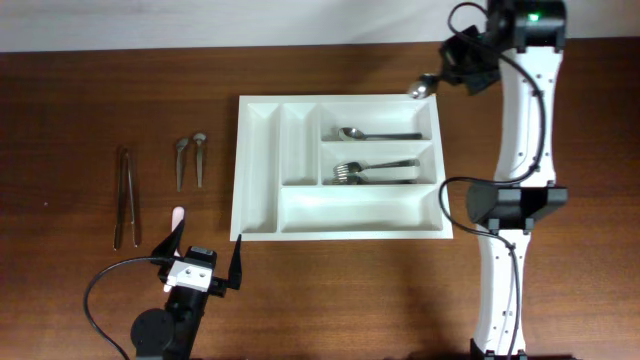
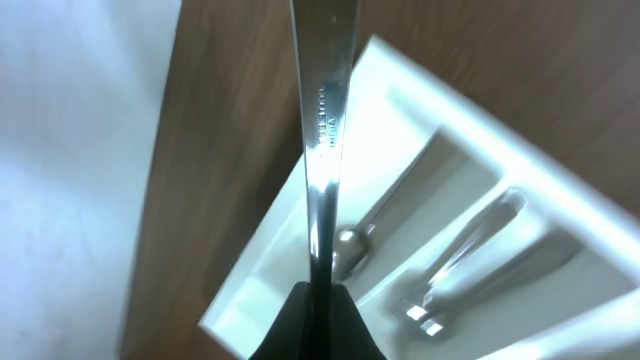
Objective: Pack container
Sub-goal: 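Lift the second spoon and carry it over the tray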
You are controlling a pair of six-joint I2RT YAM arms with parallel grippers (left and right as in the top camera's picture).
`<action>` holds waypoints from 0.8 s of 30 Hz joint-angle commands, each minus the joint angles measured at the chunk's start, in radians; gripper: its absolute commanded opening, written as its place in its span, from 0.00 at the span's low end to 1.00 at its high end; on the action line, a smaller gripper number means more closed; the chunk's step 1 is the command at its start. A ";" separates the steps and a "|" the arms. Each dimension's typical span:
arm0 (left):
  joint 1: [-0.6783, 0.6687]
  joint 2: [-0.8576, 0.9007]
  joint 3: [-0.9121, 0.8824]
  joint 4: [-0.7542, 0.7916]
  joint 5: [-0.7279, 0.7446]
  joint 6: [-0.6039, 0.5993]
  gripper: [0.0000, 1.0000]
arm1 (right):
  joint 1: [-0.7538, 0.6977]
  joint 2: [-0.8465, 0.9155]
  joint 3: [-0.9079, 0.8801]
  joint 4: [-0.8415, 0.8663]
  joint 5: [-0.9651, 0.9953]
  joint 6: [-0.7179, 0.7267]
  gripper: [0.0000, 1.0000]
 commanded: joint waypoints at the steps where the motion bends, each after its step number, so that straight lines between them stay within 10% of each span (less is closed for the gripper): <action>1: -0.004 -0.008 -0.003 -0.005 0.000 -0.005 0.99 | 0.064 -0.029 0.002 -0.006 0.013 0.215 0.10; 24: -0.004 -0.008 -0.003 -0.005 0.000 -0.005 0.99 | 0.208 -0.027 -0.182 0.111 0.328 0.452 0.13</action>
